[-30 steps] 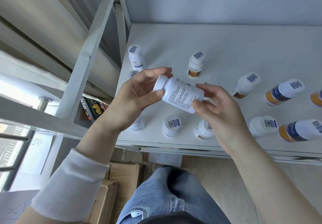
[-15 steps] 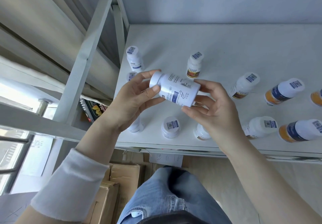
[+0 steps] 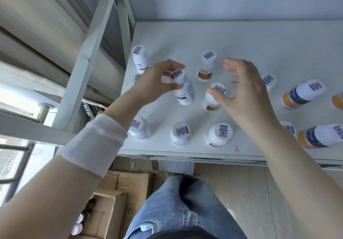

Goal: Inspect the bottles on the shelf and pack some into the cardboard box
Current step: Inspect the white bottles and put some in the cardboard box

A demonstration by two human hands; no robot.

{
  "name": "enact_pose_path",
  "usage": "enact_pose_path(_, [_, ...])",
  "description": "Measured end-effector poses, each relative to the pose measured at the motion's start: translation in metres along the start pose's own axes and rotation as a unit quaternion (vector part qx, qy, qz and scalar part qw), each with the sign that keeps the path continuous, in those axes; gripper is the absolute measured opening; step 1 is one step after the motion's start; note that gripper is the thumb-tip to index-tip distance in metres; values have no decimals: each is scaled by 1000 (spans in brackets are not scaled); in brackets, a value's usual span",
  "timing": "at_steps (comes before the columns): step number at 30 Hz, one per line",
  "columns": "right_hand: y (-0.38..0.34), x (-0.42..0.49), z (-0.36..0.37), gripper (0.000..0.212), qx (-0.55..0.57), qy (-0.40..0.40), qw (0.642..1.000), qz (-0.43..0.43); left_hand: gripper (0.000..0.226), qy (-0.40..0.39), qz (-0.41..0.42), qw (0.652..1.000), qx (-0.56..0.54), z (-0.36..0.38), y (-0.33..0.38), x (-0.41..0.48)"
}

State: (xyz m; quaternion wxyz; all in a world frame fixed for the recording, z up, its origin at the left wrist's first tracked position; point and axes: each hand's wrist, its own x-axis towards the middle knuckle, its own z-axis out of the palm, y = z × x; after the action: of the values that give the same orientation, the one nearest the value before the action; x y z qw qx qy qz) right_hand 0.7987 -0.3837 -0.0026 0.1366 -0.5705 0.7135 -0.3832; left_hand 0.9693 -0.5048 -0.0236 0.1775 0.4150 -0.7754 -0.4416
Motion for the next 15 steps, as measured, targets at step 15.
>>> enact_pose_path(15, [1, 14, 14, 55, -252, -156, 954, -52, 58, -16, 64, 983, 171, 18, -24, 5])
